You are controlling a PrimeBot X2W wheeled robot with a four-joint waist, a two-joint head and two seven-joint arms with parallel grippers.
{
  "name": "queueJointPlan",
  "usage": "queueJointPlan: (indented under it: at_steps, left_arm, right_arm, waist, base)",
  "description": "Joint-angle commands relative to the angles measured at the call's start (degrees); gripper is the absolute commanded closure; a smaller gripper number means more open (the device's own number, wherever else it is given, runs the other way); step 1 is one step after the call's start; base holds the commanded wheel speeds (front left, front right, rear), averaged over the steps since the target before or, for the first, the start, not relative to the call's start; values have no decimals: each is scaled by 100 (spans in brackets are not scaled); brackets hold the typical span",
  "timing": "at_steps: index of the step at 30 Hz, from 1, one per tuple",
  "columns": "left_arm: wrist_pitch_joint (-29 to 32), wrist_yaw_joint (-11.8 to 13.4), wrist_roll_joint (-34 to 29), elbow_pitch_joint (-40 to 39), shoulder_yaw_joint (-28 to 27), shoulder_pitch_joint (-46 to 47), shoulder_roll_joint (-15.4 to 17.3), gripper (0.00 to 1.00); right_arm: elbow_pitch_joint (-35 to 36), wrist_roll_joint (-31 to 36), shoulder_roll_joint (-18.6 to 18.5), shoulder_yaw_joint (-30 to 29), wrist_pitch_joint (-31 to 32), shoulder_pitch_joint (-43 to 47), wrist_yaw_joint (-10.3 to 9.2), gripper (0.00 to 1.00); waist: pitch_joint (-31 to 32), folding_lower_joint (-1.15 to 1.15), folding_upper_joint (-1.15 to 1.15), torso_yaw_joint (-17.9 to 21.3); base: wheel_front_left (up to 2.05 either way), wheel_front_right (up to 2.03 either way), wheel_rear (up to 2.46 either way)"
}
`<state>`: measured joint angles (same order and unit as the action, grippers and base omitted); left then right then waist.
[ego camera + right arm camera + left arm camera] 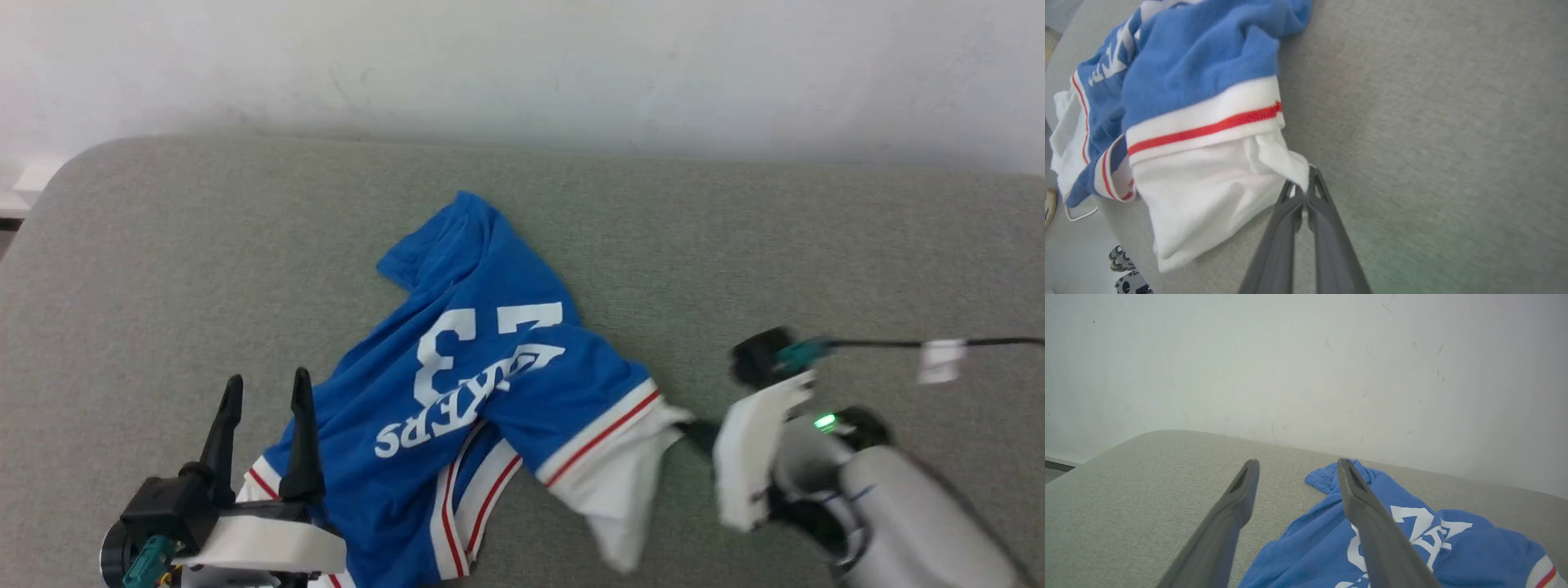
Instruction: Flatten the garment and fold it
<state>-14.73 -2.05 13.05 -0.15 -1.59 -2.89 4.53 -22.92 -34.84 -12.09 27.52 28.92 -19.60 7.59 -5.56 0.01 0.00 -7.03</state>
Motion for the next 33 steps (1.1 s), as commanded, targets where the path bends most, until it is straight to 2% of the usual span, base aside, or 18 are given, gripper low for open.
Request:
queueJointPlan:
  at_steps: [1,6,10,15,19,20,22,30,33]
  left_arm:
    - [-27,-50,-59,14,-40,-9,-40,0]
    - [-27,-106,-139,25,-108,-38,-84,0]
    - [-27,-149,-183,44,-128,3,-107,0]
    - [-27,-201,-247,69,-129,134,-124,0]
    - [-27,-236,-281,146,-135,223,-133,0]
    - [-27,-241,-287,178,-139,230,-135,0]
    - [-27,-255,-300,237,-142,240,-138,0]
    - [-3,-313,-231,681,14,67,-150,0]
    - [330,-366,-137,842,176,68,-147,0]
  right_arm:
    - [150,10,-195,-213,-45,40,-10,100]
    - [644,243,-803,-1368,296,273,-10,100]
    - [800,549,-1039,-2288,613,475,-10,100]
    - [727,881,-1034,-3112,485,515,-10,100]
    - [487,1029,-850,-3287,102,514,-10,100]
    - [431,1063,-811,-3270,-16,522,-10,75]
    - [342,1093,-713,-3243,-325,553,-10,0]
    - [520,1484,-234,-3382,-2262,1055,-10,0]
    - [810,1718,-4,-3385,-2829,1347,-10,0]
  waist:
    - [19,-1,0,129]
    - [-17,-1,0,382]
    - [-131,-1,0,541]
    - [-365,-1,0,627]
    - [-468,-1,0,635]
    - [-475,-1,0,634]
    - [-461,-1,0,628]
    - [-42,-1,0,623]
    - [117,-1,0,660]
  base:
    - [0,0,0]
    - [0,0,0]
    - [0,0,0]
    - [0,0,0]
    - [0,0,0]
    - [0,0,0]
    - [0,0,0]
    - [0,0,0]
    - [0,0,0]
